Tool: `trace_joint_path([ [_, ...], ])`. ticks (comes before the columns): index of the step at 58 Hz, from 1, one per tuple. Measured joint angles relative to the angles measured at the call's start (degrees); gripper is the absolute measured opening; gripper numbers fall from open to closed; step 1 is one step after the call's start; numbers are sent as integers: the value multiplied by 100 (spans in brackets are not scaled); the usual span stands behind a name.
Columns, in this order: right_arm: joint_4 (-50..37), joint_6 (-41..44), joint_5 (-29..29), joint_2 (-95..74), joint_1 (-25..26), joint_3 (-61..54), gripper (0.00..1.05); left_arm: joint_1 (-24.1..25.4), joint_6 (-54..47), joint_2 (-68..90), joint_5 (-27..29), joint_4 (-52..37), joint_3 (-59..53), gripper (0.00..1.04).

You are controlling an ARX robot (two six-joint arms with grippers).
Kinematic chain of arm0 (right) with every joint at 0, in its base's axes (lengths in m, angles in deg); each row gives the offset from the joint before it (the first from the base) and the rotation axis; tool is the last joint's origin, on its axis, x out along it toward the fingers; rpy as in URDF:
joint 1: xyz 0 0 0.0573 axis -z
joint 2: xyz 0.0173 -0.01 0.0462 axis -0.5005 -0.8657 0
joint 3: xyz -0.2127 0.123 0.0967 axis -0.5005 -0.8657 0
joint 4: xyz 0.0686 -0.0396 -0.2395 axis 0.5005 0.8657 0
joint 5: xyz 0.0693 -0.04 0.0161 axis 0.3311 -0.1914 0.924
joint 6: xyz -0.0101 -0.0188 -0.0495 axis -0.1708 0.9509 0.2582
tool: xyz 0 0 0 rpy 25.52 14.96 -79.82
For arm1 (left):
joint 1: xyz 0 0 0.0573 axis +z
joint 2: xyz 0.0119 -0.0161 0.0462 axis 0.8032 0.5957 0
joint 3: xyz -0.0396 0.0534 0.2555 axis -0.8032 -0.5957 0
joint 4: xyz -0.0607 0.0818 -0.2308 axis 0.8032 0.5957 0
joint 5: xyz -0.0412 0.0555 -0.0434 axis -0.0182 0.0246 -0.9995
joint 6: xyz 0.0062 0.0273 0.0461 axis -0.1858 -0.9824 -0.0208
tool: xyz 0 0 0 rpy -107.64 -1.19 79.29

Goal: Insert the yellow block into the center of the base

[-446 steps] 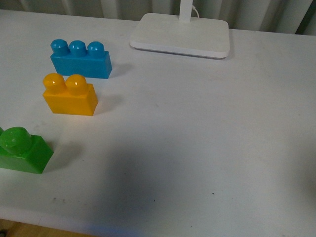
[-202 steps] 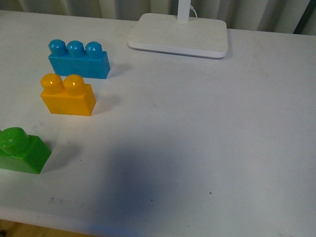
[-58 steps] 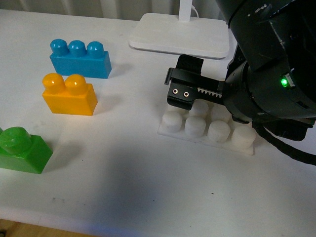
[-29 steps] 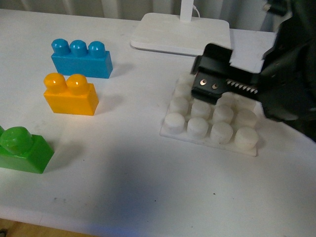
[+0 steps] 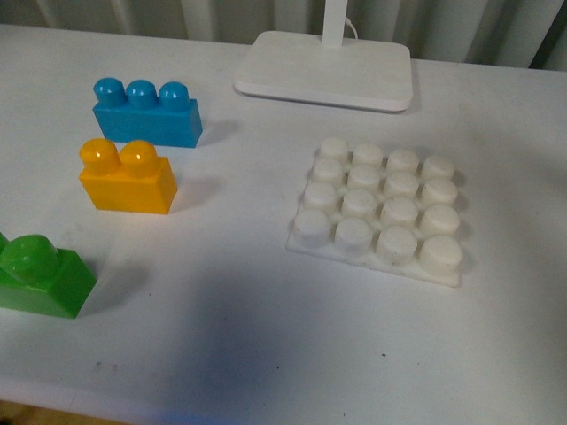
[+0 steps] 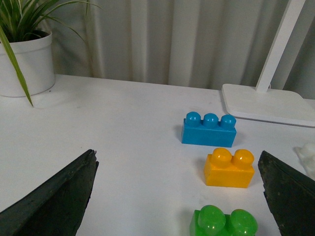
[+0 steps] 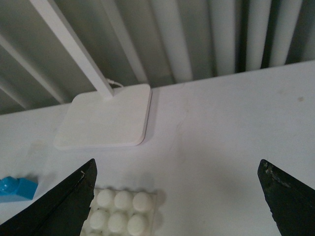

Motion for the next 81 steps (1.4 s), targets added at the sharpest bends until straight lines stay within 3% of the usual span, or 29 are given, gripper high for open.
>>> trace_joint_path([
  [13,195,70,702,1386,962,-643,96,0,0,2,0,0,0,98],
  [23,81,68,664,1539,1049,-763,94,0,0,2,0,0,0,98],
  [31,-1421,1335,479,1919,1001,-1628,67,0,0,0,0,0,0,98],
  [52,-1556,1770,472,2721,997,-2614,1,0,0,2,0,0,0,98],
  [81,-1134,1790,472,3753,997,-3193,1,0,0,0,0,0,0,98],
])
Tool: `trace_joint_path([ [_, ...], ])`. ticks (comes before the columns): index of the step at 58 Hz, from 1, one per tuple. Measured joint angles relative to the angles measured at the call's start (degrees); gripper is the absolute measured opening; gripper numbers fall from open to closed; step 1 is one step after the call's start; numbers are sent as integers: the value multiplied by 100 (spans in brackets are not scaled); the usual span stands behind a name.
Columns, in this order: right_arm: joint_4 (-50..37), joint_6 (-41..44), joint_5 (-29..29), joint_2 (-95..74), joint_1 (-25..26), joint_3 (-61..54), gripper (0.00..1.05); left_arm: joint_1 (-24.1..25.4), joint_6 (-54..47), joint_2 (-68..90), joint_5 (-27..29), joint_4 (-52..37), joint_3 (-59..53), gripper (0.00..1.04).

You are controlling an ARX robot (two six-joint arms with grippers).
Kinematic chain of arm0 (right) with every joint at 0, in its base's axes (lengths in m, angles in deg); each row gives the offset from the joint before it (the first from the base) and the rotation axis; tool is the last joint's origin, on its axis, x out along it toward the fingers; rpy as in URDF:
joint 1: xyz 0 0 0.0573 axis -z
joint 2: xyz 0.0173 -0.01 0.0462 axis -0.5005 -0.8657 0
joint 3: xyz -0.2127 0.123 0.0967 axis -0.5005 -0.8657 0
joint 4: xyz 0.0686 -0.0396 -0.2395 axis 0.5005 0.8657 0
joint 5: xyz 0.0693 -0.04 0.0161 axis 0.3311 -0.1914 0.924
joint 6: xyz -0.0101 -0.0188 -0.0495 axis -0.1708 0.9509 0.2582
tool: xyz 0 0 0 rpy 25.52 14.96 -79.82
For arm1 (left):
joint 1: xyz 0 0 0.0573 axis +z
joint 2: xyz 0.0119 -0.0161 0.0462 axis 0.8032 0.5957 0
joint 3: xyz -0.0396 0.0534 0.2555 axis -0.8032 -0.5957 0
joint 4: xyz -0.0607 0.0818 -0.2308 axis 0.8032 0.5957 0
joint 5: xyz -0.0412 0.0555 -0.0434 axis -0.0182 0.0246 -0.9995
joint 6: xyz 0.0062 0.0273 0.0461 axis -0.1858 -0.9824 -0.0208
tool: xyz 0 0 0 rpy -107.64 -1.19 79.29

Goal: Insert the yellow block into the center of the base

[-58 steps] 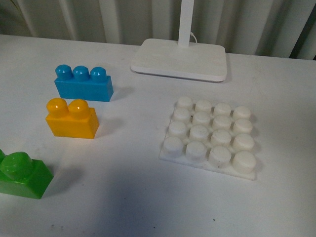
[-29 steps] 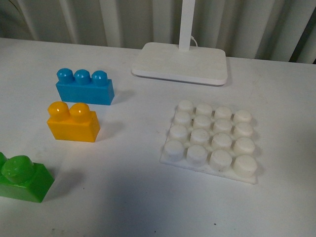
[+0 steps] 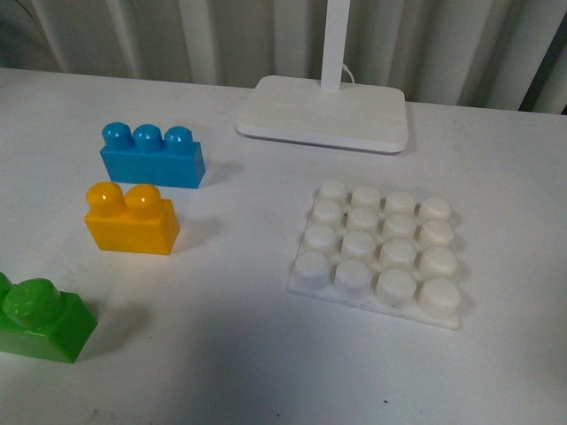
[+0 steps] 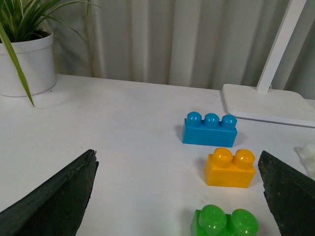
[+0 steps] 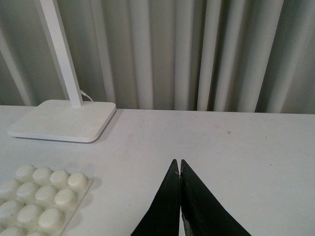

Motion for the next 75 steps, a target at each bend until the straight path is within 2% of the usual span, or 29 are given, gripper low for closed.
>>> trace_joint_path([
  [26,400,2,2,741,0,-271,1,0,0,0,0,0,0,98],
  [32,1360,4,2,1493,0,-267,1,0,0,2,2,0,0,98],
  [46,1421,13,2,1720,0,-267,2,0,0,0,0,0,0,98],
  [58,1421,11,4,1720,0,-267,40,0,0,0,0,0,0,98],
  [64,1421,11,2,1720,0,-267,69,0,0,0,0,0,0,98],
  [71,1421,11,4,1720,0,-267,94,0,0,0,0,0,0,98],
  [73,1423,4,4,1720,0,-267,98,0,0,0,0,0,0,98],
  [75,1423,7,2,1720,0,-267,97,0,0,0,0,0,0,98],
])
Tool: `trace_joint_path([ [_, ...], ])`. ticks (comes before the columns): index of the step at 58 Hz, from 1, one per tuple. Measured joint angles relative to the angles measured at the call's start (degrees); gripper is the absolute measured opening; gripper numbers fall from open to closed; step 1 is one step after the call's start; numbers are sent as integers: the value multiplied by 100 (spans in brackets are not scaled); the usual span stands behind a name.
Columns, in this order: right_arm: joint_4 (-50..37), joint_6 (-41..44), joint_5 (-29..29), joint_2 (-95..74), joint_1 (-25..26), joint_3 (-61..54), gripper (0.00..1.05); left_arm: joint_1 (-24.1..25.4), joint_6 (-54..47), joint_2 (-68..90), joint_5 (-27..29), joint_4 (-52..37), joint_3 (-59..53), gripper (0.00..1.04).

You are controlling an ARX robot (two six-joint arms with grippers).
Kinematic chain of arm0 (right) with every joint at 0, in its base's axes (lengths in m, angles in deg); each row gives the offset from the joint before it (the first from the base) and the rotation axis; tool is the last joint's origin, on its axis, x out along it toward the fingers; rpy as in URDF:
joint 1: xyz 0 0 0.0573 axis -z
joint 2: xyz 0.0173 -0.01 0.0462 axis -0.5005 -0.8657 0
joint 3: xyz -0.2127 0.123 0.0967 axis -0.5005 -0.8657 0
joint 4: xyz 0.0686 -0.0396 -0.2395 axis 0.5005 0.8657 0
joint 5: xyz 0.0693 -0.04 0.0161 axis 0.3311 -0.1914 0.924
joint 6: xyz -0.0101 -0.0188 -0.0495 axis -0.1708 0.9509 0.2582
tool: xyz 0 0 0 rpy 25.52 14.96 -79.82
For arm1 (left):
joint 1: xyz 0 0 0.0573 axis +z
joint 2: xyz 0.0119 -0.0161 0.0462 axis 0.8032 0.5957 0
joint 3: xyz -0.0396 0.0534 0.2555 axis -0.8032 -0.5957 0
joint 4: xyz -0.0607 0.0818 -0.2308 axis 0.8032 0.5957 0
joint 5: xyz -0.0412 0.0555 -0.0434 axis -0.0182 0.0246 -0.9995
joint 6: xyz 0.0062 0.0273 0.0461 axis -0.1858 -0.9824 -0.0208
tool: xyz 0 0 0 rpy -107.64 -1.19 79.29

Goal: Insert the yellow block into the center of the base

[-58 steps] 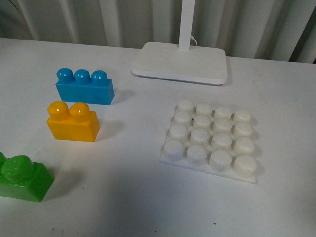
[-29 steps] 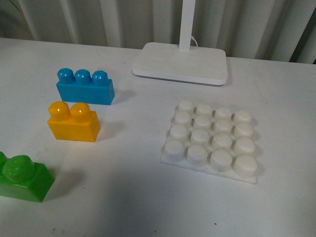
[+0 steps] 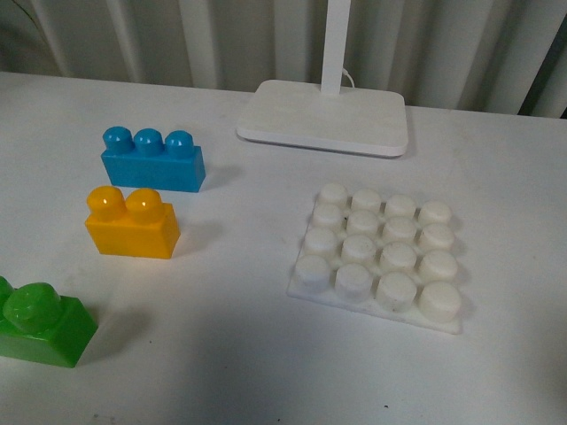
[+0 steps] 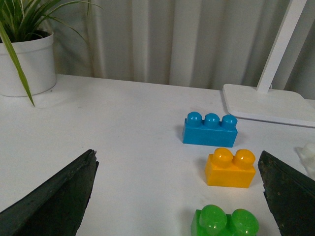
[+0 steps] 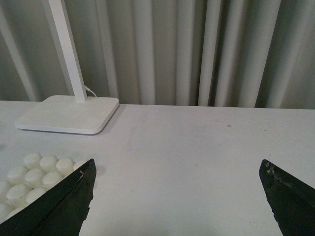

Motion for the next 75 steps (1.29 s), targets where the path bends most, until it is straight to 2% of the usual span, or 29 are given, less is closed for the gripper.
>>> trace_joint_path([
  [9,0,2,2,0,0,0,96,4,-13,9,-20,11,2,98],
  [13,-2,2,0,0,0,0,96,179,-275,302,-457,297,118,98],
  [18,0,2,2,0,0,0,96,535,-811,1073,-979,186,352,98],
  [23,0,2,2,0,0,0,96,774,-1751,1910,-1517,55,758,98],
  [31,0,2,2,0,0,0,96,944,-3744,3324,-2433,461,1615,98],
  [36,0,2,0,0,0,0,96,929,-5045,4081,-2426,723,2135,98],
  [42,0,2,2,0,0,0,96,824,-6660,5031,-2417,1460,2953,98],
  [51,0,2,0,0,0,0,96,573,-8369,6356,-2094,2444,4192,98],
  [59,0,2,2,0,0,0,96,197,-9005,7195,-1808,2970,4972,98],
  [75,0,2,2,0,0,0,96,-649,-8931,8437,-1814,3663,5991,98],
])
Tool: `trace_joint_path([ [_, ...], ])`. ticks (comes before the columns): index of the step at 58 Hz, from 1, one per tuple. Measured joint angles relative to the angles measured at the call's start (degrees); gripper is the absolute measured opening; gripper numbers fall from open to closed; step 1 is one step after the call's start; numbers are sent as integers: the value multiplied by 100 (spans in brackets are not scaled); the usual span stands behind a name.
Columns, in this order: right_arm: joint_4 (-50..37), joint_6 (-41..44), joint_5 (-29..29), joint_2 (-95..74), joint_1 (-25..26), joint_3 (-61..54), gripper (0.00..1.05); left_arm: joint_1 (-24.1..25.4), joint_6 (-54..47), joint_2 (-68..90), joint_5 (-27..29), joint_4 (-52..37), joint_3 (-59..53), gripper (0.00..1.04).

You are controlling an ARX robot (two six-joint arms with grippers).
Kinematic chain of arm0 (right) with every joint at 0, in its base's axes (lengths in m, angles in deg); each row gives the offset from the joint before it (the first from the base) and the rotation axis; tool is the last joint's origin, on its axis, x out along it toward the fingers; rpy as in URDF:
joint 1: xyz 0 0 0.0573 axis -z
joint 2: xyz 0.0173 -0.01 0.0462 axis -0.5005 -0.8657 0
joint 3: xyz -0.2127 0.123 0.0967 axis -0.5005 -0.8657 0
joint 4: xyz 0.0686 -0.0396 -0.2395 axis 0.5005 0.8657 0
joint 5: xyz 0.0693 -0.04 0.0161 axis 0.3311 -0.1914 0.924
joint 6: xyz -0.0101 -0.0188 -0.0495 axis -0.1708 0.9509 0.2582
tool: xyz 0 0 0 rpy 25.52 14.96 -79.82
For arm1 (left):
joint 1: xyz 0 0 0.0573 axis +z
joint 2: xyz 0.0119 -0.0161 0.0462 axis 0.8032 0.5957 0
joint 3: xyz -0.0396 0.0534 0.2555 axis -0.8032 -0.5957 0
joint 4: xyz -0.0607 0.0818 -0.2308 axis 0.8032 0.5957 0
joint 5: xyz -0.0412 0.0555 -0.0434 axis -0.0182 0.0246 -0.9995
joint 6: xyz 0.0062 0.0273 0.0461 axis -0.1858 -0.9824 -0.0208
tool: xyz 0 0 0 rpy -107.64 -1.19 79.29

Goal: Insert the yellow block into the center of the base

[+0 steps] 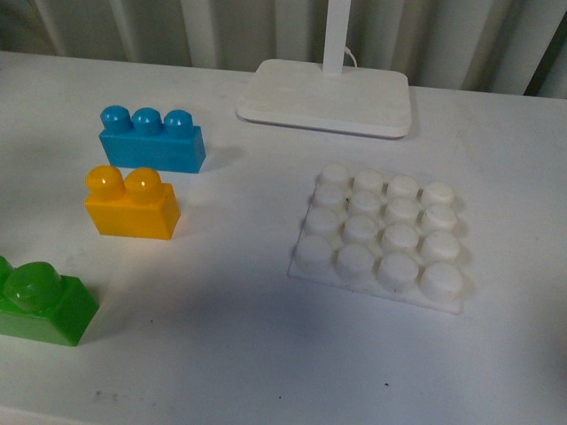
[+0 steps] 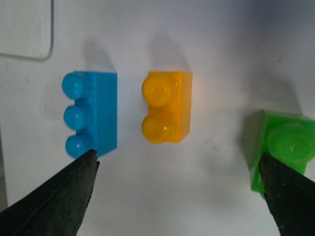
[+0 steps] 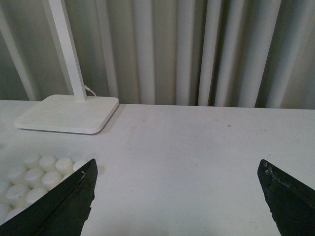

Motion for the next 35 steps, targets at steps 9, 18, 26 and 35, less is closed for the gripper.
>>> trace_joint_path([
  [9,0,0,-2,0,0,0,96,-223,317,553,35,208,463,98],
  [18,0,0,-2,0,0,0,96,-278,562,933,17,492,743,98],
  [26,0,0,0,0,0,0,96,-282,719,1239,24,678,946,98],
  [35,0,0,-2,0,0,0,96,-258,699,1506,319,693,1049,98],
])
